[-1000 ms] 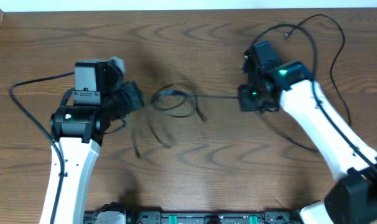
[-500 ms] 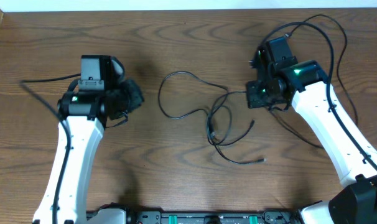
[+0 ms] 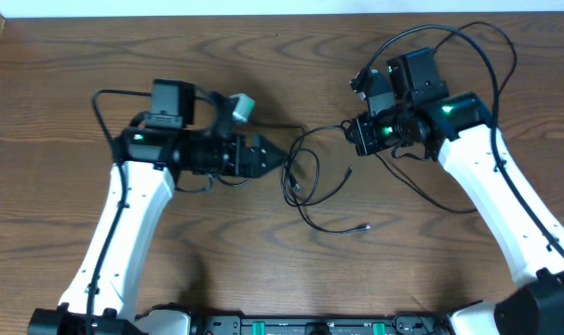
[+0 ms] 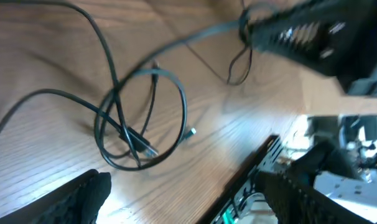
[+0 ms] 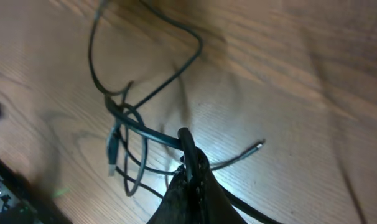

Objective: Untangle cables

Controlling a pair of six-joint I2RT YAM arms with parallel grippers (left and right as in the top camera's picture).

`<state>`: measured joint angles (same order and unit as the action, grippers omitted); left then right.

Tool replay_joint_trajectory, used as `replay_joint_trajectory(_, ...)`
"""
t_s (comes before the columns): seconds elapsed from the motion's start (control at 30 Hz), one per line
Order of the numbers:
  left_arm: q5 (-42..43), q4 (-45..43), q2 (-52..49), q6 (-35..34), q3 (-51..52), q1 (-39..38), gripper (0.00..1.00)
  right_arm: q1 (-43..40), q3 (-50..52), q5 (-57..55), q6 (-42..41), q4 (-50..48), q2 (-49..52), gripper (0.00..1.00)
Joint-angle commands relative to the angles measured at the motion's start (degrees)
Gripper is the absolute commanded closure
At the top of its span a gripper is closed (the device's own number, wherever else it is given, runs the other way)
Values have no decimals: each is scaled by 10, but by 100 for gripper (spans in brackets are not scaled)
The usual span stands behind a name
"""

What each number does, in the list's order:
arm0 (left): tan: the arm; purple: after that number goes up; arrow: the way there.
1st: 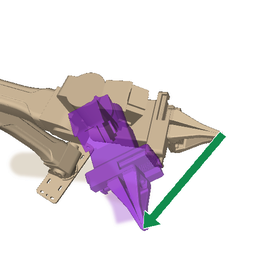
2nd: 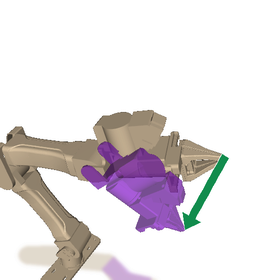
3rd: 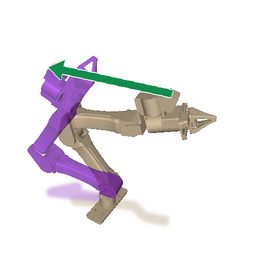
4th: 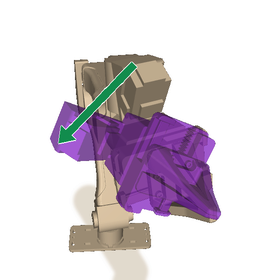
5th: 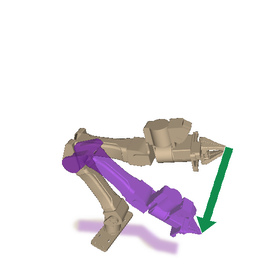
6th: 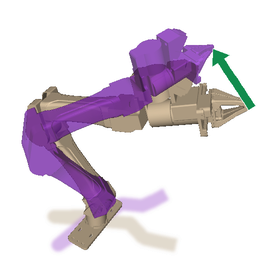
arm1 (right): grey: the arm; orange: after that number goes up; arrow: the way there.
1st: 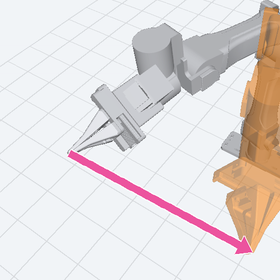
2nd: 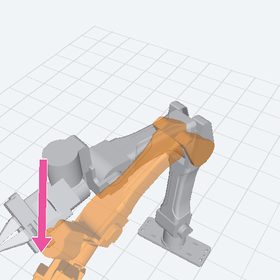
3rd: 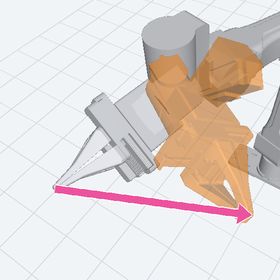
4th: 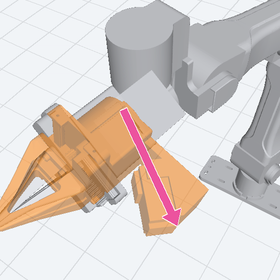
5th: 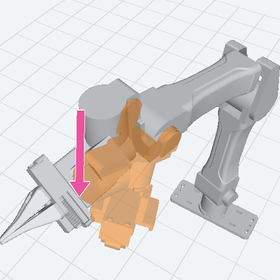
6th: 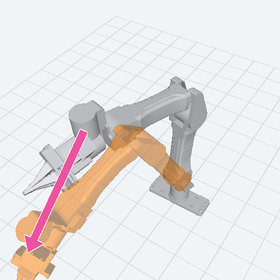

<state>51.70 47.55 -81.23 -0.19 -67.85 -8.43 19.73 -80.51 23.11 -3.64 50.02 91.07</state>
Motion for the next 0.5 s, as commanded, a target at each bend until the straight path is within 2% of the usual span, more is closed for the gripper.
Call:
replay_joint_trajectory(0.0, -92, -3, -1, -33, -7, -41, 16, 0, 0, 41, 10, -10, -47, 99)
replay_joint_trajectory(0.2, -349, -24, -1, -180, -7, -120, 15, 0, 0, 85, 9, -6, -102, 99)
replay_joint_trajectory(0.47, -525, -67, -2, -302, -7, -193, 15, 0, 0, 183, 9, 20, -185, 99)
